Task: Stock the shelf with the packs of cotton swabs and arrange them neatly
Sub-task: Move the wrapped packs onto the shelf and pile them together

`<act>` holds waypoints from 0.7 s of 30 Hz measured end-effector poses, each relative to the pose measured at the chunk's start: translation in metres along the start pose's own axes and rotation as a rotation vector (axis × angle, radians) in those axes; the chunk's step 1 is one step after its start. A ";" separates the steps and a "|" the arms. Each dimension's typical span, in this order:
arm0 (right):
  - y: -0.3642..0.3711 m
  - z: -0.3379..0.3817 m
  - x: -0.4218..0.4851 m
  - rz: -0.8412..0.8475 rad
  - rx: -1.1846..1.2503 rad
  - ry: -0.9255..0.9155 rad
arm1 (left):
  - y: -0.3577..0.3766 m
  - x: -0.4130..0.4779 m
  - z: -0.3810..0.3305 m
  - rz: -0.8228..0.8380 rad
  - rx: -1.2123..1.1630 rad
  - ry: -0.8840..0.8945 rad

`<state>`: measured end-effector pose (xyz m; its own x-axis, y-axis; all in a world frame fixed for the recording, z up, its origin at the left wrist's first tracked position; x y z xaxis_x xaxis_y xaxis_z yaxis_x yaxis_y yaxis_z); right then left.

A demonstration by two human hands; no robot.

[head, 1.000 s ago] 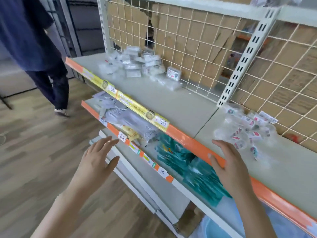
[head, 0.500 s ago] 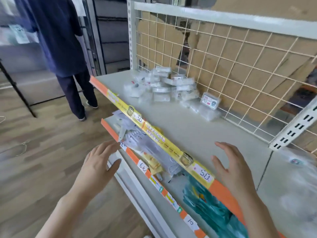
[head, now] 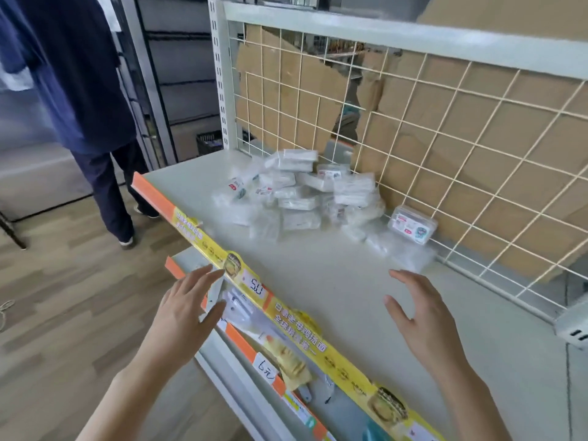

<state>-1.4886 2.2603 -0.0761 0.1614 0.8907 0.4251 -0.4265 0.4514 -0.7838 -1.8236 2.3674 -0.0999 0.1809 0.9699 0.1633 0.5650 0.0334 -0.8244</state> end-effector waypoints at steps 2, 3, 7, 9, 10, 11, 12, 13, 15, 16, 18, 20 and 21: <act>0.005 -0.005 0.010 -0.018 -0.023 0.013 | 0.005 0.023 -0.001 0.018 -0.032 0.022; 0.007 -0.008 0.017 -0.034 -0.028 0.028 | 0.009 0.035 0.000 0.022 -0.046 0.037; 0.015 -0.028 0.044 -0.129 -0.007 0.140 | 0.020 0.090 -0.004 0.033 -0.067 0.131; 0.018 -0.041 0.062 -0.205 -0.051 0.186 | 0.025 0.118 -0.005 0.067 -0.084 0.152; 0.018 -0.049 0.072 -0.237 -0.092 0.208 | 0.027 0.133 -0.006 0.082 -0.089 0.157; 0.016 -0.056 0.083 -0.263 -0.144 0.224 | 0.029 0.147 -0.006 0.096 -0.091 0.177; 0.014 -0.062 0.094 -0.279 -0.206 0.229 | 0.030 0.160 -0.008 0.100 -0.086 0.213; 0.013 -0.069 0.104 -0.282 -0.274 0.227 | 0.033 0.172 -0.007 0.117 -0.070 0.250; 0.015 -0.078 0.119 -0.261 -0.409 0.214 | 0.042 0.195 0.000 0.175 -0.003 0.313; 0.018 -0.081 0.124 -0.250 -0.464 0.206 | 0.048 0.203 0.005 0.193 0.015 0.340; 0.022 -0.084 0.130 -0.247 -0.529 0.205 | 0.052 0.214 0.010 0.196 0.018 0.368; 0.024 -0.086 0.134 -0.272 -0.542 0.243 | 0.053 0.221 0.013 0.196 0.000 0.399; 0.024 -0.085 0.136 -0.275 -0.525 0.275 | 0.053 0.224 0.015 0.198 -0.003 0.418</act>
<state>-1.4015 2.3967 -0.0755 0.4545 0.6888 0.5648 0.1433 0.5693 -0.8095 -1.7650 2.5901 -0.1153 0.5942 0.7770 0.2078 0.4890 -0.1439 -0.8603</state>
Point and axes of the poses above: each hand's wrist, its own x-axis towards the middle knuckle, its own y-axis out of the palm, z = x × y, the point moved 3 cm from there along x, towards the middle knuckle, and after that the axes turned 12 degrees about -y, right-handed, at the moved point
